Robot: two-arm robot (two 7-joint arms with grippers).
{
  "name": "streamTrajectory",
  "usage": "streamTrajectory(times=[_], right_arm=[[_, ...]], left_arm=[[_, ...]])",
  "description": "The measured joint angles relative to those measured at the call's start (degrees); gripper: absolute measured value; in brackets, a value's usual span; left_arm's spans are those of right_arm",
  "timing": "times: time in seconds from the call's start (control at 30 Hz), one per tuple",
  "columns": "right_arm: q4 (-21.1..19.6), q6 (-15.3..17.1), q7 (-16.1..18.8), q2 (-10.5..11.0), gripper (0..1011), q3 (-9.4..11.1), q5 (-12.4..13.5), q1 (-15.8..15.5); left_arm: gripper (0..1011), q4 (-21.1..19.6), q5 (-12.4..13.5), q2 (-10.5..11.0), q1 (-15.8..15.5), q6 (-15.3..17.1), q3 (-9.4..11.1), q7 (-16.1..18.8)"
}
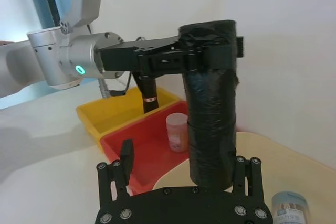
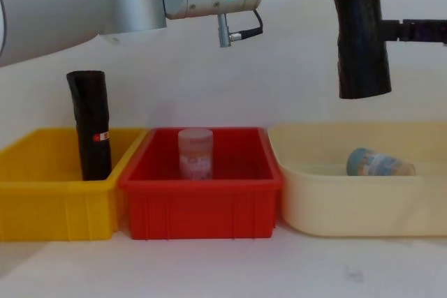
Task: Pick up the garbage bag with the one hand and transfer it to the other hand.
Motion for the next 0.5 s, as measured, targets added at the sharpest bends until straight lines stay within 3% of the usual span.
streamTrajectory(times=[0.2, 0.5], right_arm=[[-0.8, 0.7, -0.8, 0.2, 1000, -0.6, -0.1, 0.1], [-2.0, 0.7, -6.2, -0.1, 1000, -1.1, -2.6, 0.1]], left_arm=[[348, 0.0, 0.0, 0.0, 0.0, 0.0, 0.0, 0.0], [348, 0.1, 0.0, -0.1, -0.1, 0.0, 0.0, 0.0]])
